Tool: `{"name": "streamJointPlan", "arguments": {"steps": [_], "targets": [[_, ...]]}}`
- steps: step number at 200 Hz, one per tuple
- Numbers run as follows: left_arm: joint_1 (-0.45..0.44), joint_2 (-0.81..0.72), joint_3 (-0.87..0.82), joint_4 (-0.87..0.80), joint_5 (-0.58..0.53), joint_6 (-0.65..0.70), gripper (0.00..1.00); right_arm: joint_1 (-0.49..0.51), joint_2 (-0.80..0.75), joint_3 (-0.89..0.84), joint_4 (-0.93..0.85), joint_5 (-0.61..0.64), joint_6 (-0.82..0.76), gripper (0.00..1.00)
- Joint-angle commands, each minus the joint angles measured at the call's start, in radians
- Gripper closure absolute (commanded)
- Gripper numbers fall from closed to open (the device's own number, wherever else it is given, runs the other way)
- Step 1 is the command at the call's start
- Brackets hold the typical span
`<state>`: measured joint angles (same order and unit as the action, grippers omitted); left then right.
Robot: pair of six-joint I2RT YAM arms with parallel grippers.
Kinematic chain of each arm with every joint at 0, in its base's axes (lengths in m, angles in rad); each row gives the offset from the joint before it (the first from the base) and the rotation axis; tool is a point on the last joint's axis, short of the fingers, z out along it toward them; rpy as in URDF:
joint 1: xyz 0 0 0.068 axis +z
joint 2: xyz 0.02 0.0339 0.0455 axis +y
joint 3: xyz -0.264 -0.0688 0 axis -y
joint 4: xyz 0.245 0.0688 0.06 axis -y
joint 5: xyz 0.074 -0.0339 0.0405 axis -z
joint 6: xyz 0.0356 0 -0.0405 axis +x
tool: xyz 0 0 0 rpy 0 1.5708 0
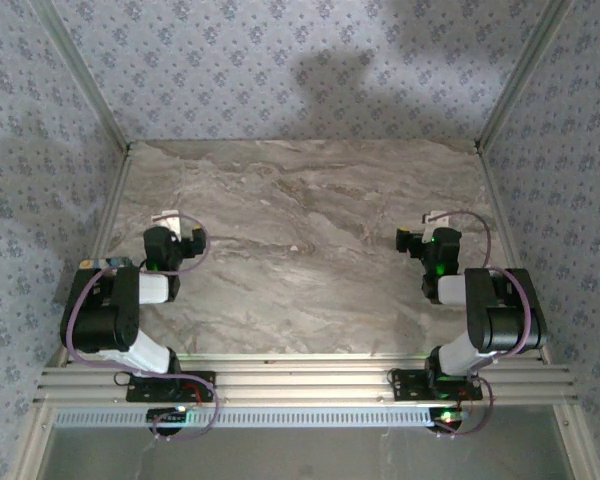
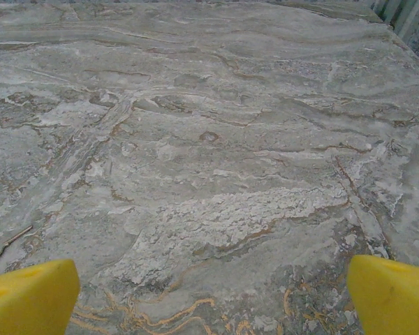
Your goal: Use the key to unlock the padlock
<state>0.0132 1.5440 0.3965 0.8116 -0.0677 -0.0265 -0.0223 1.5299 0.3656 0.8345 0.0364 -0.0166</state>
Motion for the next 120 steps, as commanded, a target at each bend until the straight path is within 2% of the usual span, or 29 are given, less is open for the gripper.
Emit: {"name": "streamJointPlan", "arguments": {"steps": [1,47,67,96,120], "targets": [[-0.004,-0.009,0.016,0.008,0.007,0.004,0.02,-0.01,-0.005,0.025,-0.018,-0.011,-0.009,0.0],[-0.003,-0.019,0.01,0.013,0.005,0.002,0.02,-0.013,-0.008,0.022,-0.016,-0.02,-0.008,0.0],[-0.003,-0.075,0.028,-0.063,-0.021,-0.008,0.02,-0.013,-0.033,0.051,-0.081,-0.037,-0.016,0.0],[-0.003,-0.221,0.133,-0.426,-0.162,-0.092,0.02,-0.016,-0.098,0.119,-0.247,-0.098,-0.034,0.0],[-0.002,-0.305,0.242,-0.752,-0.289,-0.182,0.02,-0.01,-0.138,0.219,-0.463,-0.062,0.004,0.0]]}}
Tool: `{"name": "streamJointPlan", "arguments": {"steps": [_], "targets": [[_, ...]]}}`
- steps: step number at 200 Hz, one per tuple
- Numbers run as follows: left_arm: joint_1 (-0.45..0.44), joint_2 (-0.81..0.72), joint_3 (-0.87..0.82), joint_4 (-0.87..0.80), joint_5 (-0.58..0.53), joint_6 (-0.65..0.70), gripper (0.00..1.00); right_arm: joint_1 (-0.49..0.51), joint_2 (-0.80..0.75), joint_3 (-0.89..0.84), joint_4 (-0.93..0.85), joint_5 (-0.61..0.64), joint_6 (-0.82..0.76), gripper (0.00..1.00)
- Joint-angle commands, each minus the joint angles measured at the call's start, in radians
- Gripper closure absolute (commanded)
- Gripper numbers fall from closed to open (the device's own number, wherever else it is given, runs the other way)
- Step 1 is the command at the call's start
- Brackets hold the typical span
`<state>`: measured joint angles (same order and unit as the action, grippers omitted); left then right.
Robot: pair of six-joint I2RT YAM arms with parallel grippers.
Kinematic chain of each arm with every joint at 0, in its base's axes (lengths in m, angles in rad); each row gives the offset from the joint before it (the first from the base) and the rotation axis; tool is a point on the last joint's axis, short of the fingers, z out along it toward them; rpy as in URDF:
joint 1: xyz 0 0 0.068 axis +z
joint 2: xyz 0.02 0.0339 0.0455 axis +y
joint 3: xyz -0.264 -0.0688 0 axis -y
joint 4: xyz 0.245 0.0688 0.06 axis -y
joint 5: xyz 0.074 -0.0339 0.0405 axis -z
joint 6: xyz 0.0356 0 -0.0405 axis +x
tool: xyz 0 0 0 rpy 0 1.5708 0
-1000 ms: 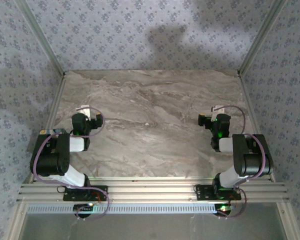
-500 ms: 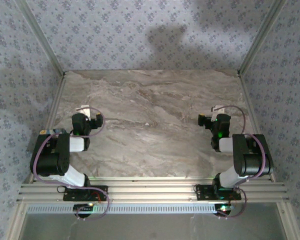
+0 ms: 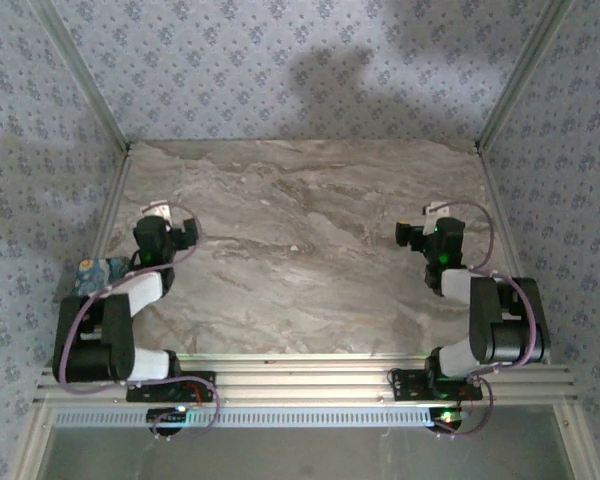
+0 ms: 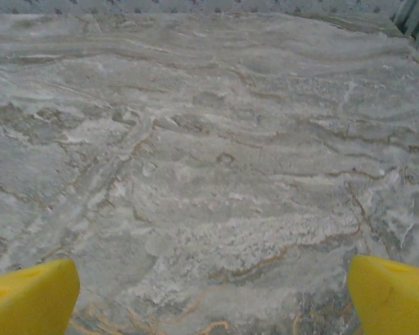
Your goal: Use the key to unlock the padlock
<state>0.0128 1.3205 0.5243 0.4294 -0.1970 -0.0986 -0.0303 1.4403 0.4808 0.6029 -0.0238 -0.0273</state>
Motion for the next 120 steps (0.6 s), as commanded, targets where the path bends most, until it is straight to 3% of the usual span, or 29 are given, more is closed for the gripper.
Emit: {"name": "streamJointPlan", "arguments": {"steps": [1,16,46,59,84,120], "targets": [[-0.001,-0.083,0.12,-0.384,-0.168,-0.116,0.02,-0.001,-0.05,0.104,-0.25,-0.001,0.019,0.0],[0.005,-0.107,0.216,-0.617,-0.273,-0.241,0.02,-0.003,-0.056,0.173,-0.367,0.004,0.088,0.0],[0.021,-0.115,0.379,-1.03,-0.369,-0.394,0.02,0.005,-0.026,0.301,-0.552,-0.079,0.207,0.0],[0.052,-0.133,0.399,-1.134,-0.371,-0.463,0.02,0.017,0.003,0.36,-0.622,-0.13,0.249,0.01],[0.158,-0.209,0.361,-1.18,-0.258,-0.57,0.02,0.074,0.062,0.454,-0.706,-0.192,0.276,0.05],[0.323,-0.295,0.254,-1.118,-0.121,-0.633,0.02,0.207,0.133,0.557,-0.779,-0.162,0.247,0.05]]}}
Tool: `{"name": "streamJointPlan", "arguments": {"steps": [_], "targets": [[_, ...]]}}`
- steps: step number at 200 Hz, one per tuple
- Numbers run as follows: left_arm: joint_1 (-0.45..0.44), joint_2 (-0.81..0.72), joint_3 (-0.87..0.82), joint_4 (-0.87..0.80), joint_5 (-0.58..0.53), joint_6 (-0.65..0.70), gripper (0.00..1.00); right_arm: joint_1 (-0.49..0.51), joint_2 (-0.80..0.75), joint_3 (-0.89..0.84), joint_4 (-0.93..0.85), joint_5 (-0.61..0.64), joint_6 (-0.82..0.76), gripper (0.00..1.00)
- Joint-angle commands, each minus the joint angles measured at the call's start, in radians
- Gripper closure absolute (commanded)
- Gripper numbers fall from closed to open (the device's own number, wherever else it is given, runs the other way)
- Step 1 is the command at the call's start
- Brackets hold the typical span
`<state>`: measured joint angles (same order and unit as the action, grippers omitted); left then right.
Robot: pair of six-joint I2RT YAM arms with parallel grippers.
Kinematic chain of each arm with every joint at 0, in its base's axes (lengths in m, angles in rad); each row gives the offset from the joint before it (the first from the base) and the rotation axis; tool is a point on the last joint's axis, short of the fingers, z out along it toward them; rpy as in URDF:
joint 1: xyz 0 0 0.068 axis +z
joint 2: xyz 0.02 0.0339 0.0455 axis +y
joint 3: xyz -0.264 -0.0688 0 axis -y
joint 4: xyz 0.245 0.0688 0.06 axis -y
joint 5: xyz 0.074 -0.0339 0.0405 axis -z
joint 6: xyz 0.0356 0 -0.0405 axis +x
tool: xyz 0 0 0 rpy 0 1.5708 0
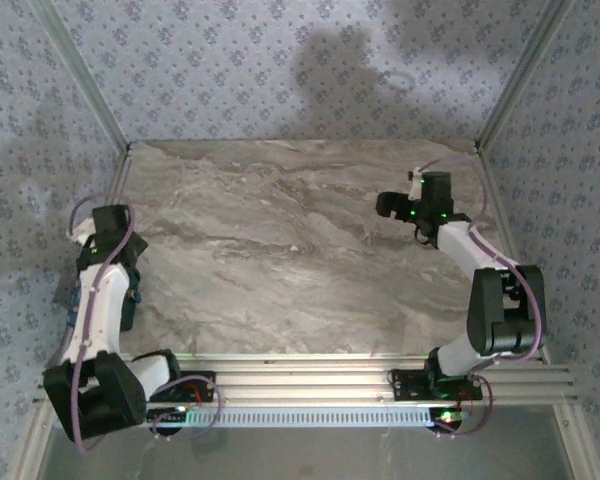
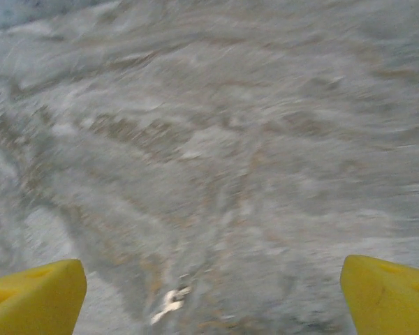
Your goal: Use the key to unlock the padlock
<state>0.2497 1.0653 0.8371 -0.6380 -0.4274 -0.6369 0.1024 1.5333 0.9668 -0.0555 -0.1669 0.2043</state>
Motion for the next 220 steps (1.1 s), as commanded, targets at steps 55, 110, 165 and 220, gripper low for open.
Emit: {"name": "streamJointPlan", "arguments": {"steps": [55,110,165,220], "targets": [[0.2,-0.013,-0.134,0.048,0.35,-0.089,0.06,0.188,0.138,0.134,-0.106,-0.026,0.063,0.04],[0.197,0.059,-0.192,0.156,0.519,0.007,0.1,0.186,0.143,0.146,-0.126,-0.022,0.059,0.03],[0.02,0.192,-0.159,0.213,0.55,0.033,0.14,0.148,0.1,0.107,-0.132,-0.017,0.062,0.03],[-0.279,0.419,0.036,0.213,0.49,0.029,0.14,0.122,0.009,0.043,-0.13,0.001,0.07,0.02]]}}
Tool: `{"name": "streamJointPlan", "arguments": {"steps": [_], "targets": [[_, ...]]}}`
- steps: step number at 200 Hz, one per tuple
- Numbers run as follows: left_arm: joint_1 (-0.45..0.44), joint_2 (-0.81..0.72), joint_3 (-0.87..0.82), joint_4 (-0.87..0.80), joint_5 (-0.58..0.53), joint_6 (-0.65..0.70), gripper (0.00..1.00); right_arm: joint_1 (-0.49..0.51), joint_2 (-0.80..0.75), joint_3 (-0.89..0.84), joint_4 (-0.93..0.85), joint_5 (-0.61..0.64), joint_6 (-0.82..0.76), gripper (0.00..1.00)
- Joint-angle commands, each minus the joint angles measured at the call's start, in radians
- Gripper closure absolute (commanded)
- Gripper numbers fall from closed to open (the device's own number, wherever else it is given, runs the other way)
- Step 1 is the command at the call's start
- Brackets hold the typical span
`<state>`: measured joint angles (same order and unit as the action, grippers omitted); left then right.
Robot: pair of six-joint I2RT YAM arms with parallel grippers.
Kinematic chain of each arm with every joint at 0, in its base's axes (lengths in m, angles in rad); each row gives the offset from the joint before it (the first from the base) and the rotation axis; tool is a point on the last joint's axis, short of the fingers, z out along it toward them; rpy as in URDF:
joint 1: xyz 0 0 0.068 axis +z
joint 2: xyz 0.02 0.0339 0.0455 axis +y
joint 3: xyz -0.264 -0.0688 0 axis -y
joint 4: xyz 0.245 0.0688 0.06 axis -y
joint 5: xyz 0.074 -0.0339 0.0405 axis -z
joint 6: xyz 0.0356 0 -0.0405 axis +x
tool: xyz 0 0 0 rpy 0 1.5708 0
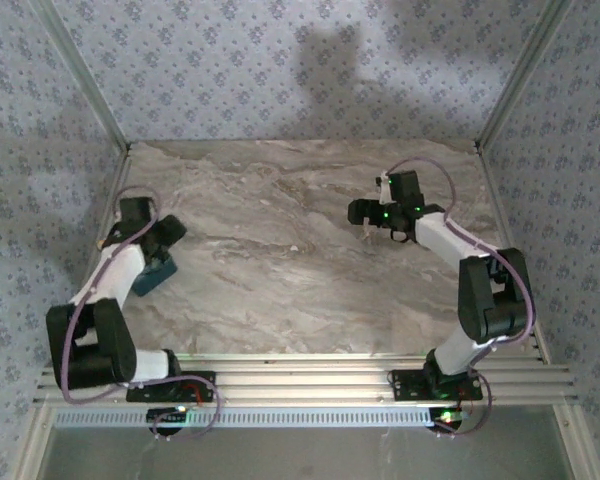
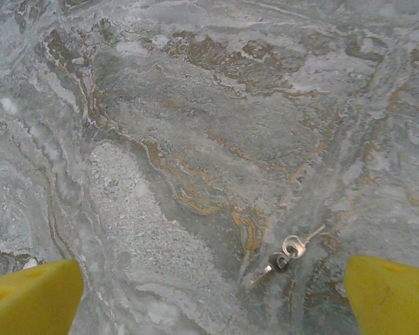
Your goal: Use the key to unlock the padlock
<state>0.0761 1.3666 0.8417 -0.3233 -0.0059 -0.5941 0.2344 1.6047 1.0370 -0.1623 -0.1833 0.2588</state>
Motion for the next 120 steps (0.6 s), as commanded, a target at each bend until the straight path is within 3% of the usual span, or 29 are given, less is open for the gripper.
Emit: {"name": "streamJointPlan", "arguments": {"steps": [1,88,120], "targets": [[-0.111,0.123,0.035,-0.102,0.068,-0.013,0.14,-0.01,-0.064,-0.029,-0.024,0.019,0.016,0.02],[-0.635,0.506,0.555,-0.215,0.024,0.132,0.21,-0.091,-0.167,-0.082,-0.088,0.004,0.089,0.02],[-0.721,0.499,0.627,-0.313,-0.067,0.281,0.2,-0.093,-0.162,-0.066,-0.113,-0.007,0.11,0.02]]}}
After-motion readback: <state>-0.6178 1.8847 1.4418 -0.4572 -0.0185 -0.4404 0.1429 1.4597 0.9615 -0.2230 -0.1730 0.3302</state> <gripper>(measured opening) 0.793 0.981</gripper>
